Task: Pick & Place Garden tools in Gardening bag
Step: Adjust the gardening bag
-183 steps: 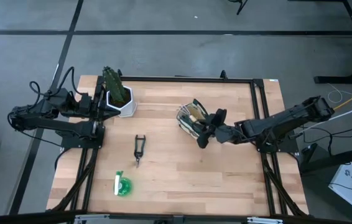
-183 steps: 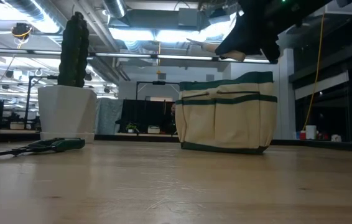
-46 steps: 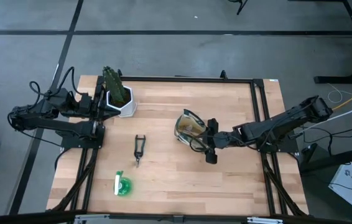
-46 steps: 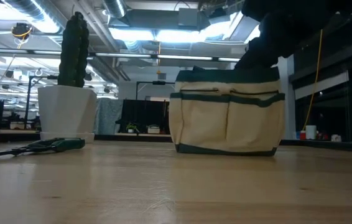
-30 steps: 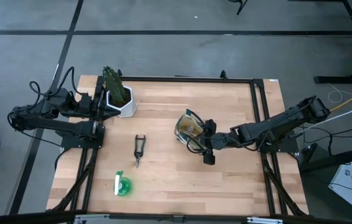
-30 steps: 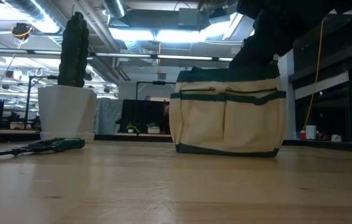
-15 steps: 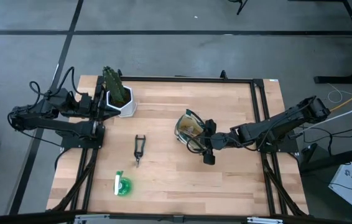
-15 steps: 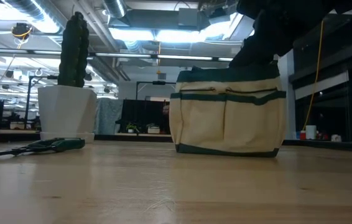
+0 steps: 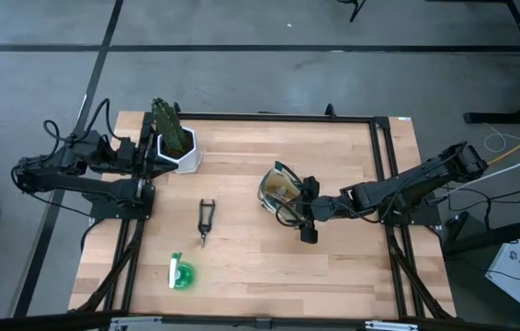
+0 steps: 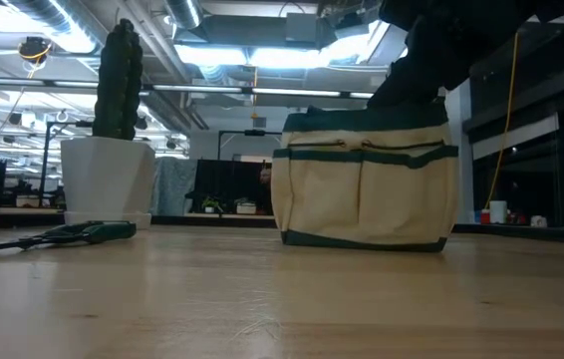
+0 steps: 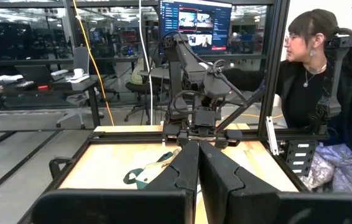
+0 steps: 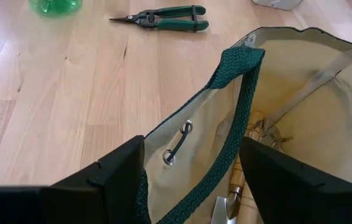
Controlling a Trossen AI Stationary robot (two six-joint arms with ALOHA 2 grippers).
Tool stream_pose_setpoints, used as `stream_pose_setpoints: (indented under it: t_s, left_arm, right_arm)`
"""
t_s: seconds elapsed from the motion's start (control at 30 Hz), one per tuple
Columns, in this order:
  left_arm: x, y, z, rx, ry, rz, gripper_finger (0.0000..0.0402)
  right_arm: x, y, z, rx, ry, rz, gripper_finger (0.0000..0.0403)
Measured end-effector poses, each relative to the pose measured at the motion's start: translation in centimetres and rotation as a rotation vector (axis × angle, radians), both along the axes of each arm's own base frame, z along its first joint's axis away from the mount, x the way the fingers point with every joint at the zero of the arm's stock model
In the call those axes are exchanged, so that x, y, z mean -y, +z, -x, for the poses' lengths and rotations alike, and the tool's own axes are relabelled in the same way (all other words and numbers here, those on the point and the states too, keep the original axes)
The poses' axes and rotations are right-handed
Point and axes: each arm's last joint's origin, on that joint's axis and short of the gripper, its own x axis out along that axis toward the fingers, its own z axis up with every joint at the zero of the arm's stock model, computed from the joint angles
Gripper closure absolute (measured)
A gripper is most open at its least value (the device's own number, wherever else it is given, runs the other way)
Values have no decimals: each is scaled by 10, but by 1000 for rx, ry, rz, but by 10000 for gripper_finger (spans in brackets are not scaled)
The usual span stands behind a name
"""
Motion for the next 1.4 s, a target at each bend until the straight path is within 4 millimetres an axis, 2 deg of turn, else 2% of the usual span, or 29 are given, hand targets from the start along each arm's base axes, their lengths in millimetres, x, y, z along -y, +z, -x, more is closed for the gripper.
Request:
stream_pose_setpoints:
  t_s: [1.4]
  left_arm:
    - [0,0,0,0,0,0,396]
  right_arm:
    - [0,2,-2,27,-2,-8,138]
